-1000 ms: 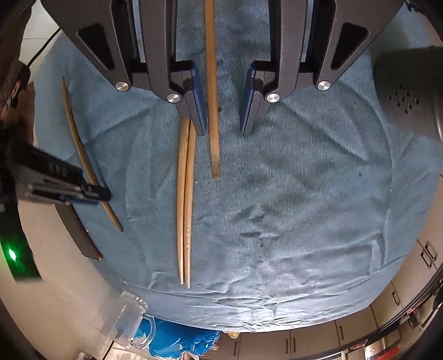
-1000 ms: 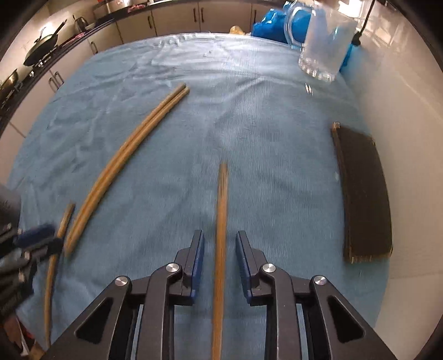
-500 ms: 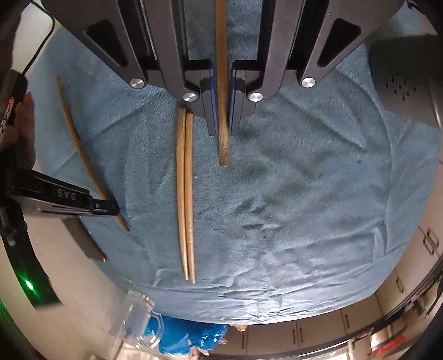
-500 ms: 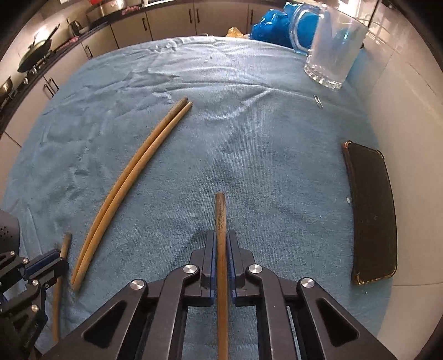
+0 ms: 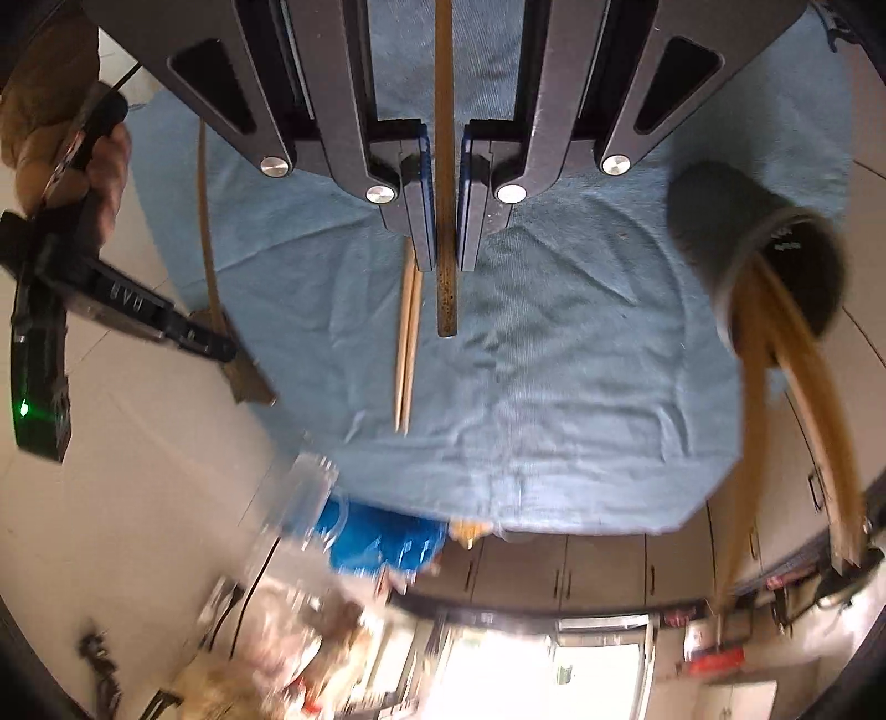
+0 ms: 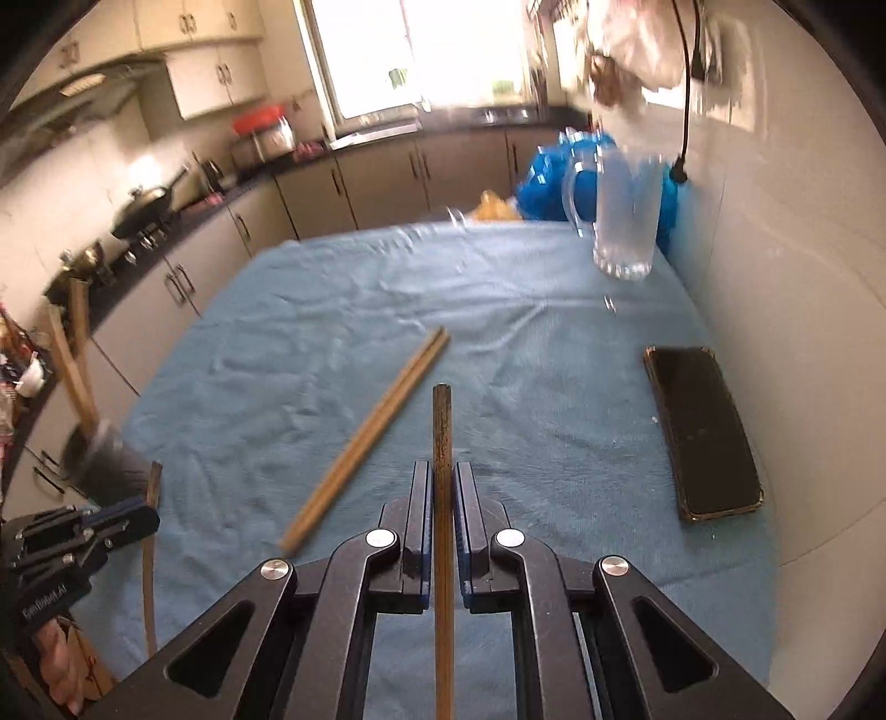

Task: Organize utensils
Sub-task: 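Lift the chopstick with the left tool and drop it into the dark cup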

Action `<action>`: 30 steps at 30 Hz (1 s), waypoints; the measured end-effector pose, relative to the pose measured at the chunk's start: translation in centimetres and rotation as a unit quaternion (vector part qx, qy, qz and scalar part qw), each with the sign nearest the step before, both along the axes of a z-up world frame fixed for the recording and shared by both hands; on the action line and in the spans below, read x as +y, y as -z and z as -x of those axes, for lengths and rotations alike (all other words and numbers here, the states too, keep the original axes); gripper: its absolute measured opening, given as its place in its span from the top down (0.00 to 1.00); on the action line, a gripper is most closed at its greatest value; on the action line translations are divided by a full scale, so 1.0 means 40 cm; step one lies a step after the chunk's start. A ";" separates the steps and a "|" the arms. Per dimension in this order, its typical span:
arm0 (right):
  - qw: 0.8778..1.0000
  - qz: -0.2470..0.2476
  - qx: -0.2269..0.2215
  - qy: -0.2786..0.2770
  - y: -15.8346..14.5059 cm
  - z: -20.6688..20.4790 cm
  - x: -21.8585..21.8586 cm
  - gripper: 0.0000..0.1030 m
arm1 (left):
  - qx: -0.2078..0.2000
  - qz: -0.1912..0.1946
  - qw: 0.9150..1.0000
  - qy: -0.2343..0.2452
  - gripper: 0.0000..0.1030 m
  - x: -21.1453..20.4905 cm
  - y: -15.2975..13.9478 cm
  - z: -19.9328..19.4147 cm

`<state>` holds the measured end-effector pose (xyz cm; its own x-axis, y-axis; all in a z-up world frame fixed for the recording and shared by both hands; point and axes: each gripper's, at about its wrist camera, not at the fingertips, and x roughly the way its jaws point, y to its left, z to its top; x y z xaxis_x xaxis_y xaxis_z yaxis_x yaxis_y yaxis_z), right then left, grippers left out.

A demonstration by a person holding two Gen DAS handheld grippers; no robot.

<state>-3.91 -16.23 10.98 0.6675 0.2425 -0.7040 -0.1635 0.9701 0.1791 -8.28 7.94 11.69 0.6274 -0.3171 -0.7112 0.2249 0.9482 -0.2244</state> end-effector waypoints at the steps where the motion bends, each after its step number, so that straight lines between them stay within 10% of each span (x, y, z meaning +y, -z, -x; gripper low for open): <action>1: 1.000 -0.004 -0.010 -0.001 -0.014 0.019 0.003 0.93 | -0.019 0.001 1.000 -0.001 0.93 0.004 -0.023 0.024; 15: 0.989 -0.058 -0.134 -0.035 -0.203 0.198 0.094 0.93 | -0.156 0.053 0.986 -0.020 0.93 0.097 -0.230 0.226; 30: 0.955 -0.171 -0.219 -0.108 -0.368 0.084 0.416 0.93 | -0.241 0.048 0.963 -0.110 0.93 0.346 -0.440 0.220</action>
<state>-7.29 0.42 25.68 0.7887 0.5725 -0.2241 -0.4842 0.8030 0.3474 -17.09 21.78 29.27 0.9367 -0.1888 -0.2950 0.1209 0.9648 -0.2336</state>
